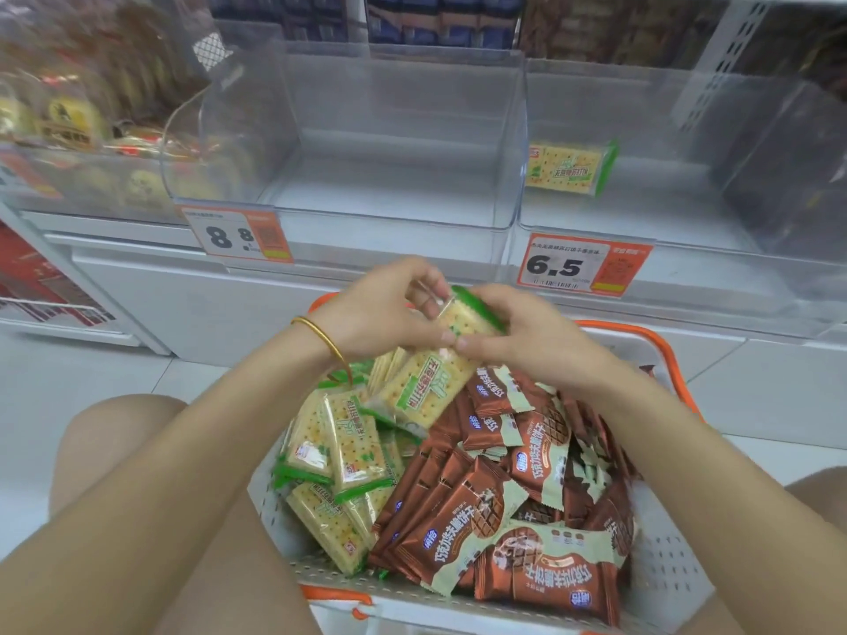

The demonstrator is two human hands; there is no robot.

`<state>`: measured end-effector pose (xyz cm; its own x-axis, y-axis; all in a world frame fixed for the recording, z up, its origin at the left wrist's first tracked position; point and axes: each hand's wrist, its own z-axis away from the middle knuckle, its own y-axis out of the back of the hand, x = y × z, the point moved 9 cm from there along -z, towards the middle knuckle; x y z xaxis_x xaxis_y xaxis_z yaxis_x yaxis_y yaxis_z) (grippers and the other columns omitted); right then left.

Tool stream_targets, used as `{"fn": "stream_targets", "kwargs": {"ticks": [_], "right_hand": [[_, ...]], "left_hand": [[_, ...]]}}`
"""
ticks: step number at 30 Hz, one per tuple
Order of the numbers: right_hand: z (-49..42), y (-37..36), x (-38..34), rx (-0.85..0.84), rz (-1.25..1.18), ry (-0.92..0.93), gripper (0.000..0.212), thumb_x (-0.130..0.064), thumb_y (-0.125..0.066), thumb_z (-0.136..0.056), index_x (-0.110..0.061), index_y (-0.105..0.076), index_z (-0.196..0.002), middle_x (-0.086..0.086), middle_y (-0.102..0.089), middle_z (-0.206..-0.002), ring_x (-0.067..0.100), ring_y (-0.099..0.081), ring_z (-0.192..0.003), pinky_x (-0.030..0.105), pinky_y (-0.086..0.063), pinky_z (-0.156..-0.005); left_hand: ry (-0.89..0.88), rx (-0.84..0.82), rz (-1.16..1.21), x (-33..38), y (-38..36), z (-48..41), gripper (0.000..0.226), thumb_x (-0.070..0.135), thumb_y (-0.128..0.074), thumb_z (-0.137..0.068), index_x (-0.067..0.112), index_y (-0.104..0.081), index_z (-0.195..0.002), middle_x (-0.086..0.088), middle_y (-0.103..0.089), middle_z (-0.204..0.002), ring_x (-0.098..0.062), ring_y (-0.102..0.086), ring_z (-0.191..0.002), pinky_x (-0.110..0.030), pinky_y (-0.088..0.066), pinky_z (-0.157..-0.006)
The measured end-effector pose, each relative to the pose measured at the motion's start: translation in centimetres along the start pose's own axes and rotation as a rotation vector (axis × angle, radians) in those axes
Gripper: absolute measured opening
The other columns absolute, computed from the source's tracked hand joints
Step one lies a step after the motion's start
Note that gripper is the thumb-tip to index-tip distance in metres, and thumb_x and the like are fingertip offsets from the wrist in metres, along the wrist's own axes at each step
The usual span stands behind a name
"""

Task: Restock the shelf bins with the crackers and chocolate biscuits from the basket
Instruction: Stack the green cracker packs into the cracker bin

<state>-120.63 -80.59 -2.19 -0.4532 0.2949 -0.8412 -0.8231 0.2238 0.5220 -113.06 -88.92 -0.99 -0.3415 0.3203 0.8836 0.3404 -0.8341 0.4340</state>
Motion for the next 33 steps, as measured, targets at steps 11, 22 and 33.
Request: {"fn": "stream_targets", "kwargs": {"ticks": [11, 22, 33], "right_hand": [[2.7, 21.5, -1.5, 0.456, -0.463, -0.052, 0.012, -0.007, -0.065, -0.078, -0.011, -0.062, -0.088, 0.0, -0.07, -0.068, 0.009, -0.065, -0.059, 0.021, -0.055, -0.048], [-10.3, 21.1, -0.1, 0.454, 1.014, -0.151, 0.029, -0.011, -0.054, -0.086, -0.012, -0.046, -0.114, 0.011, -0.06, -0.111, 0.033, -0.058, -0.098, 0.034, -0.04, -0.07], [-19.8, 18.1, 3.4, 0.248, 0.838, -0.11, 0.008, -0.014, -0.048, -0.091, -0.019, -0.048, -0.085, 0.003, -0.045, -0.088, 0.026, -0.047, -0.088, 0.029, -0.035, -0.069]], "left_hand": [[-0.536, 0.41, -0.27, 15.0, 4.6, -4.9, 0.015, 0.01, -0.06, -0.088, 0.015, -0.062, -0.102, 0.005, -0.057, -0.094, -0.007, -0.052, -0.09, -0.014, -0.041, -0.086], [-0.405, 0.24, -0.708, 14.0, 1.3, -11.3, 0.026, 0.027, -0.058, -0.089, 0.019, -0.061, -0.112, -0.006, -0.049, -0.126, -0.026, -0.041, -0.123, -0.04, -0.034, -0.105], [-0.411, 0.249, -0.746, 12.7, 0.9, -11.7, 0.027, 0.028, -0.056, -0.09, 0.018, -0.062, -0.115, 0.001, -0.034, -0.144, -0.025, -0.034, -0.13, -0.031, -0.028, -0.107]]}}
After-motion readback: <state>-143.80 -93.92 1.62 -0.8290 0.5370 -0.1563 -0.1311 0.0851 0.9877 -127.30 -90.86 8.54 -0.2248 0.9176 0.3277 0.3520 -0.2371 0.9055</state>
